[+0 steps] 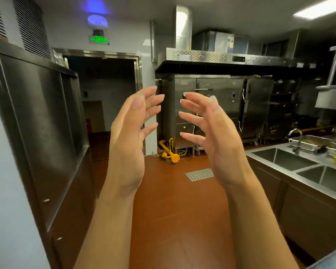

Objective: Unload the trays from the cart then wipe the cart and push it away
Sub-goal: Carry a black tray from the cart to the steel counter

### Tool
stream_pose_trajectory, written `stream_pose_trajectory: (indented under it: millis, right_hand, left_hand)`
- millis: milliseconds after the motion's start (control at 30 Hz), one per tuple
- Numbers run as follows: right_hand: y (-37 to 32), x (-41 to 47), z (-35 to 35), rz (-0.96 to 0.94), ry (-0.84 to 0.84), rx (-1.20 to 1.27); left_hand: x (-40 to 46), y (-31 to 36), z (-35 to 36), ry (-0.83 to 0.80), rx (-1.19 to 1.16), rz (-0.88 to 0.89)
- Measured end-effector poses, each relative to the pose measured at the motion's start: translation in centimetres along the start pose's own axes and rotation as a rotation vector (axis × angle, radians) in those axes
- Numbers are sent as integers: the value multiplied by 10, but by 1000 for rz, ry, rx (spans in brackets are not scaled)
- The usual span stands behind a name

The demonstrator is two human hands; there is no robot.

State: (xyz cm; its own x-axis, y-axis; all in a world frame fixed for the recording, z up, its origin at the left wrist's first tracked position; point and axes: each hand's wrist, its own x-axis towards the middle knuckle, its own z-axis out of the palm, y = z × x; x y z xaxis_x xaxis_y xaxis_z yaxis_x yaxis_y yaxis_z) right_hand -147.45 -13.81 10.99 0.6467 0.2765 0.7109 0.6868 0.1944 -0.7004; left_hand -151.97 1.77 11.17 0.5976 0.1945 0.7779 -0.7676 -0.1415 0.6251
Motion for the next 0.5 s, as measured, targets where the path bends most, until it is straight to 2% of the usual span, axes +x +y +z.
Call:
stream_pose_trajectory:
  millis: [233,500]
  right_hand:
    - [47,40,5,3,26,-4]
    - [141,95,-17,28,75,-56]
  left_hand:
    - [36,-60,-14,-20,-40,-27]
    - [91,-157,1,-57,-48,-77]
